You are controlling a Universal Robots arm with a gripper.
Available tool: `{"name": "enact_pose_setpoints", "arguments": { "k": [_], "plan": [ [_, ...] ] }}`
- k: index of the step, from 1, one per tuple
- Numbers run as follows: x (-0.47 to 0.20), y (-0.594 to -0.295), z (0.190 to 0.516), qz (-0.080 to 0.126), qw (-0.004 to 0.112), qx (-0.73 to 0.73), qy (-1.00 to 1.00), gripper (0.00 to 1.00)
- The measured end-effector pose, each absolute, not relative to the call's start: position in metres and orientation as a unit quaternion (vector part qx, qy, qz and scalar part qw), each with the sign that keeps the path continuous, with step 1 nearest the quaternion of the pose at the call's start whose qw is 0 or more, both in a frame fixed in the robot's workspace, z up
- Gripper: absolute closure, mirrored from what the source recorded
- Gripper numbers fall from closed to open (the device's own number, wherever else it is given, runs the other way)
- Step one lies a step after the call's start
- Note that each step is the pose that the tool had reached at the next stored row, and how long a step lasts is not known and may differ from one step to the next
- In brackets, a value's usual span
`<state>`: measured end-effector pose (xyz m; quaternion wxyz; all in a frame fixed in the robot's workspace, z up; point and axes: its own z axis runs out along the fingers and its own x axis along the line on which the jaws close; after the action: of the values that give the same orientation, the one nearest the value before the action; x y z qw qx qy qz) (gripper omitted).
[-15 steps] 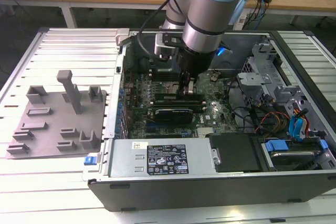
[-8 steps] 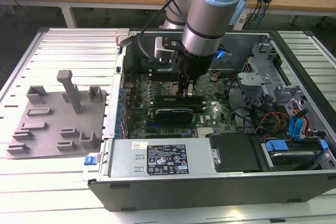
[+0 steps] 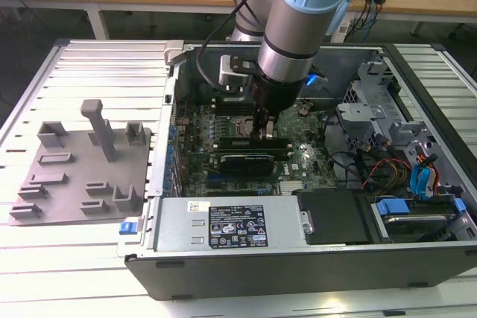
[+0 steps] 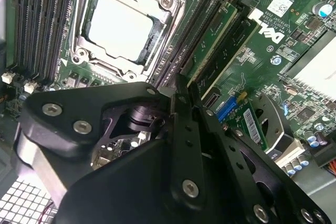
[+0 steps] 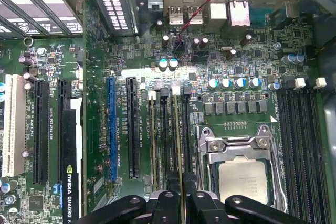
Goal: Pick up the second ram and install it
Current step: 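Insert the second ram into the second slot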
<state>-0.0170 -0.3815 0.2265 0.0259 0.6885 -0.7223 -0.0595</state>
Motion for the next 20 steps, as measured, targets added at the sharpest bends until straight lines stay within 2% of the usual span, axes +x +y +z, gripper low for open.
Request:
{"name": "enact_pose_setpoints", "arguments": {
  "k": [15, 16, 17, 20],
  "plan": [
    [-0.017, -0.381, 0.218, -0.06, 0.025, 0.683, -0.728, 0.89],
    [-0.017, -0.381, 0.218, -0.06, 0.025, 0.683, -0.728, 0.87],
    [-0.017, -0.381, 0.218, -0.06, 0.025, 0.683, -0.728, 0.81],
    [-0.017, -0.381, 0.235, -0.059, 0.025, 0.683, -0.728, 0.81]
  ]
}}
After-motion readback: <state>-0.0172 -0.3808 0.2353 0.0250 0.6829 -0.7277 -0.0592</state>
